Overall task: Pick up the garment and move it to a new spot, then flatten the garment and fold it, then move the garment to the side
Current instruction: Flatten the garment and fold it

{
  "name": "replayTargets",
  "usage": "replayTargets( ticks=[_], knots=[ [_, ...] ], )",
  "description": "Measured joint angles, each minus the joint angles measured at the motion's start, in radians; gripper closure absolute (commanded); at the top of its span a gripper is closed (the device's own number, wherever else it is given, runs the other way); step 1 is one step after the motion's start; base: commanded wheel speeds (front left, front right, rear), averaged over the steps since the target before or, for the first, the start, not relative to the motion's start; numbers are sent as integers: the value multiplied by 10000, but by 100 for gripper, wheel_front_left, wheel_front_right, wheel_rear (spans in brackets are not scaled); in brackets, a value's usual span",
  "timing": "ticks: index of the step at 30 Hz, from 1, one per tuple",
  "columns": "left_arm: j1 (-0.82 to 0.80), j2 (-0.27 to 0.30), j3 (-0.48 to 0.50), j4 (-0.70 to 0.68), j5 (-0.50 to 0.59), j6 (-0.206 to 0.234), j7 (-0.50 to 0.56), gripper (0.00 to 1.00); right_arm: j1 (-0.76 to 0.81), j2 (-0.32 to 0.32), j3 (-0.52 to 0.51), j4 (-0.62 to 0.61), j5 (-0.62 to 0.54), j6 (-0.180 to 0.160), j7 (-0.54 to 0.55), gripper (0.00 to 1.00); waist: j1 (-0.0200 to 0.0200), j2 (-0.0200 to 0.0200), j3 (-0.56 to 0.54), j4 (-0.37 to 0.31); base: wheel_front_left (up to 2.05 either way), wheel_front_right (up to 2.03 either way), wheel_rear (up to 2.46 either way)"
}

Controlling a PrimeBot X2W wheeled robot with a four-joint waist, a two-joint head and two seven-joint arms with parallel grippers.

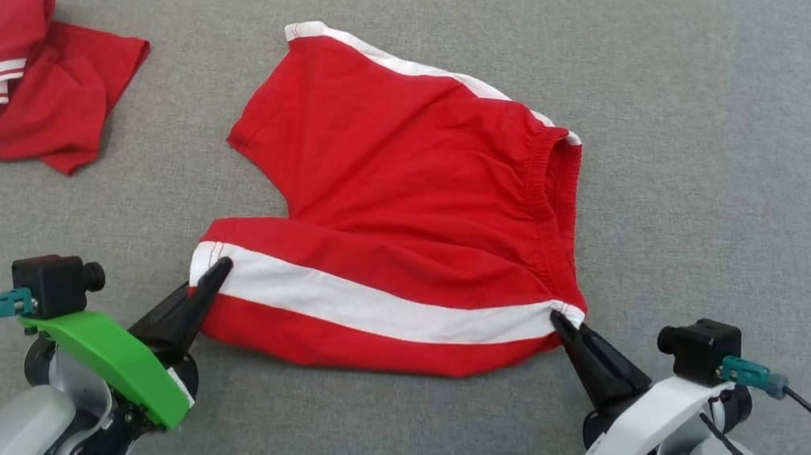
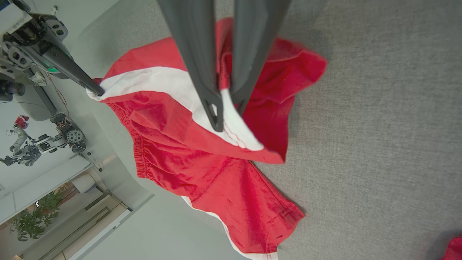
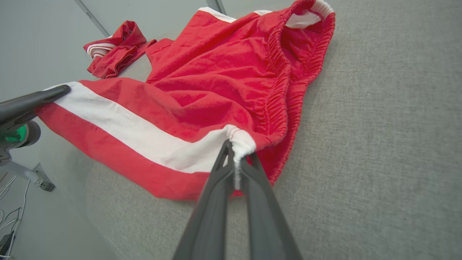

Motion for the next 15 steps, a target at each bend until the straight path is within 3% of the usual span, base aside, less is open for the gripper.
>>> replayTargets(
  ticks=[7,15],
  knots=[
    [-233,82,690,-1484,-73,0,-836,100,-342,10,-713,-477,-221,0,0,100,0,0,-54,-22,0,0,0],
    [-791,732,1200,-2412,65,0,-913,100,-1018,140,-2084,-1473,-240,0,0,100,0,0,-246,-89,0,0,0]
  ],
)
